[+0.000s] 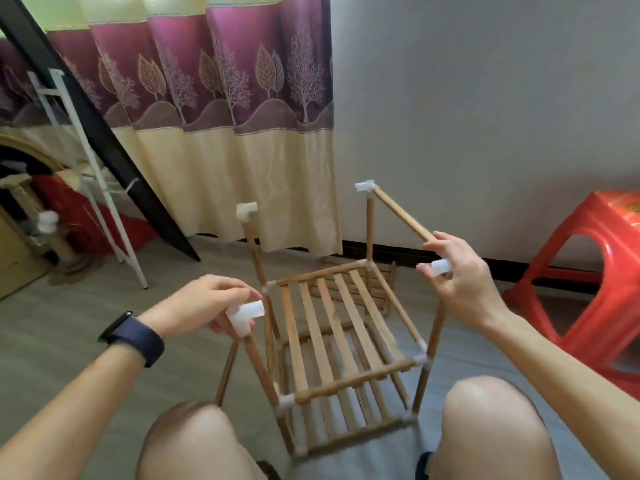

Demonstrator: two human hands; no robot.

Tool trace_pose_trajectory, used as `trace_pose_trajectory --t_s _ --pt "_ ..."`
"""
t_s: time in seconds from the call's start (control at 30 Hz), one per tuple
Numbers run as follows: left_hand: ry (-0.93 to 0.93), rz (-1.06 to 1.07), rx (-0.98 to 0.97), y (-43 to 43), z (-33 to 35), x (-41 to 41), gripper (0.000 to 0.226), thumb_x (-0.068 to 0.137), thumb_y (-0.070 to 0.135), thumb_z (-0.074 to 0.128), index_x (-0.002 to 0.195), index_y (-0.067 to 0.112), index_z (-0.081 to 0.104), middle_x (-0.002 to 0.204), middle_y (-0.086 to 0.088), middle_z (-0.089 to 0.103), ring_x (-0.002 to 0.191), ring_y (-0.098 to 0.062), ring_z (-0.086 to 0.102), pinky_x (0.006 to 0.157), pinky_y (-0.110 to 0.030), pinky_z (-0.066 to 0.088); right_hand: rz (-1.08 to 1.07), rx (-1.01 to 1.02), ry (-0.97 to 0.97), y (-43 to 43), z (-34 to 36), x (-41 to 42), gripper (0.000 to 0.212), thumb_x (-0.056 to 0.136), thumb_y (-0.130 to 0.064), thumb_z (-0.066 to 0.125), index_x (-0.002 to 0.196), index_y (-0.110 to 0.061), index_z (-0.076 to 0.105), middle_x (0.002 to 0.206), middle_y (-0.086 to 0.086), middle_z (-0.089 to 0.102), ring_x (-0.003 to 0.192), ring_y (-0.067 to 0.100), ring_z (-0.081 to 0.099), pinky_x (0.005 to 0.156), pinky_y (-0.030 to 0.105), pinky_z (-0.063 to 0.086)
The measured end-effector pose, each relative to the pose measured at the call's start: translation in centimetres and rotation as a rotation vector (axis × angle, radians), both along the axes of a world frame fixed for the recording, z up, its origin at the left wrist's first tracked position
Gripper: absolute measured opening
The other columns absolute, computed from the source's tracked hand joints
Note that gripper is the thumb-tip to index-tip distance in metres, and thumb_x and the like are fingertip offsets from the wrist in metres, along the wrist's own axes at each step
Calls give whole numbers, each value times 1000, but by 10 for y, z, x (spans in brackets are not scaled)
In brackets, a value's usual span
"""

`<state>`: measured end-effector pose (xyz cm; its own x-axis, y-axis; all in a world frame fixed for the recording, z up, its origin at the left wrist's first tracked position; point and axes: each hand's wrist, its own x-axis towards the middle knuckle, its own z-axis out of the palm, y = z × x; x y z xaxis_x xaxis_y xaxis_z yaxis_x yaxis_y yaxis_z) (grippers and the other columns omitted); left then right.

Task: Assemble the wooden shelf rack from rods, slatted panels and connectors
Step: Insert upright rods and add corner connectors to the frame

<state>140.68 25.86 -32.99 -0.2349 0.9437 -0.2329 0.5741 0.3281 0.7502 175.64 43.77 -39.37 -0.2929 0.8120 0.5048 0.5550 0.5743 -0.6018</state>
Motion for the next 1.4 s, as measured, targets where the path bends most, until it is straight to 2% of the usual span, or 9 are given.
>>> trace_pose_trajectory --t_s 0.17,0.33,0.47,0.67,0.77,0.97,1.07,1.23,1.4 --pt "-129 -200 -237 13 7 25 41 96 44 62 111 7 70 95 -12 77 91 -31 74 69 -29 49 -133 -74 -68 29 10 5 30 90 -10 67 115 -26 67 129 4 57 115 27 60 100 38 48" --pt "75 -274 -167 29 17 16 43 93 60 50 113 31 74 107 11 75 101 -5 69 89 -29 54 -212 -65 -399 -14 37 -13 56 87 -49 68 138 -31 52 158 7 29 147 29 19 114 56 25" --pt "423 172 273 85 5 -40 32 97 42 58 124 25 65 139 1 57 128 -20 53 107 -36 41 294 -261 -187 -92 59 -63 55 88 -70 51 133 -37 54 133 -20 55 127 1 46 108 34 43" --pt "786 126 -14 139 -21 -80 63 99 49 49 155 29 29 166 -7 9 150 -35 15 119 -49 25 498 -278 -449 -125 55 -118 56 90 -76 40 131 -39 50 118 -14 68 106 5 63 89 36 55" --pt "796 75 -5 152 -28 -86 55 103 37 42 155 28 29 159 -13 28 145 -36 24 116 -51 29 484 -215 -460 -127 52 -120 48 95 -68 41 130 -37 48 102 -12 71 94 8 66 80 37 57" --pt "812 201 145 118 -18 -71 35 101 36 36 122 29 63 117 -7 66 104 -34 61 85 -43 53 489 -132 -441 -125 51 -87 36 94 -60 41 121 -39 53 105 -18 64 94 4 59 80 35 54" --pt "582 255 249 82 -14 -70 25 97 35 50 87 32 73 88 4 74 81 -21 67 75 -36 56 502 -192 -392 -115 46 -55 38 90 -58 42 118 -39 61 105 -22 64 97 1 60 81 31 54" --pt "-247 375 338 32 -25 -59 19 97 11 57 85 5 70 88 -15 68 58 -23 68 52 -23 54 427 -276 -241 -60 36 -16 24 94 -47 54 107 -40 72 110 -22 62 90 8 64 74 23 53" --pt "-530 355 428 22 -54 -23 30 95 23 52 68 12 58 54 -7 53 47 -25 54 52 -29 47 272 -485 172 -19 17 -23 17 104 -27 49 109 -30 65 93 -5 69 74 11 71 72 22 51"
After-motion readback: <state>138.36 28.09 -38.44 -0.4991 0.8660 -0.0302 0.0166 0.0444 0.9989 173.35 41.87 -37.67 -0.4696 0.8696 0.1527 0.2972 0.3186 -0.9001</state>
